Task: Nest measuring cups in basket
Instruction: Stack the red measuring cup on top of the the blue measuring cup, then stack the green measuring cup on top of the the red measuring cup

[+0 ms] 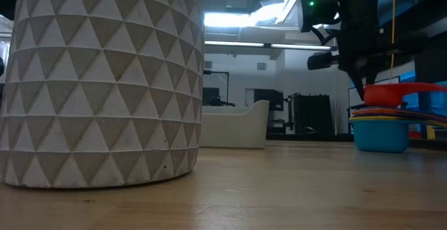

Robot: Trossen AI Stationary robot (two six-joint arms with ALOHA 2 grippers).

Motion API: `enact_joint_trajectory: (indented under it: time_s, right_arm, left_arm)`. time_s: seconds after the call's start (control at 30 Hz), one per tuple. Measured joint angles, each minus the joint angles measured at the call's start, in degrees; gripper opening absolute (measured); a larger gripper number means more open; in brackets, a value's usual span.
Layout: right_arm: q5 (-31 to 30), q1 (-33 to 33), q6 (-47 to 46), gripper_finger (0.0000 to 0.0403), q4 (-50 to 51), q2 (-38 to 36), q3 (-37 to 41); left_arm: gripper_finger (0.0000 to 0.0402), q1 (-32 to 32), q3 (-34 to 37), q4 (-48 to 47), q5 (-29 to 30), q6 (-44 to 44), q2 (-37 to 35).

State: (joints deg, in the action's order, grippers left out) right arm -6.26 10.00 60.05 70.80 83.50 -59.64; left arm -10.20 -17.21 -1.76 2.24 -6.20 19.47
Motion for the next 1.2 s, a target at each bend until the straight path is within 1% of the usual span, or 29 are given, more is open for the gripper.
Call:
enact_joint_trajectory:
  time_s: [0.2,0.37,0.47,0.57,0.97,1.2]
  right_arm:
    - [-0.1,0.0,-0.5,0.0037,-0.2,0.0,0.0]
    - [-0.2,0.0,-1.4,0.0072,-0.2,0.0,0.0]
    - [-1.7,0.4,-1.1,0.0094,-0.5,0.0,0.0]
    - [-1.7,0.9,-1.1,0.0105,-0.6,0.0,0.0]
    - [-1.6,0.8,-1.0,0.0108,-3.2,0.0,0.0]
    - [-1.0,0.8,-1.0,0.0108,-10.4,0.0,0.0]
  left_arm:
    - [0.0082,0.0,0.0,0.0,0.0,0.0,0.0]
    - [0.0082,0.0,0.0,0.0,0.0,0.0,0.0]
    - [0.0082,0.0,0.0,0.0,0.0,0.0,0.0]
    - [0.0082,0.0,0.0,0.0,0.0,0.0,0.0]
    - [0.0082,0.0,0.0,0.0,0.0,0.0,0.0]
    - [0.0082,0.0,0.0,0.0,0.0,0.0,0.0]
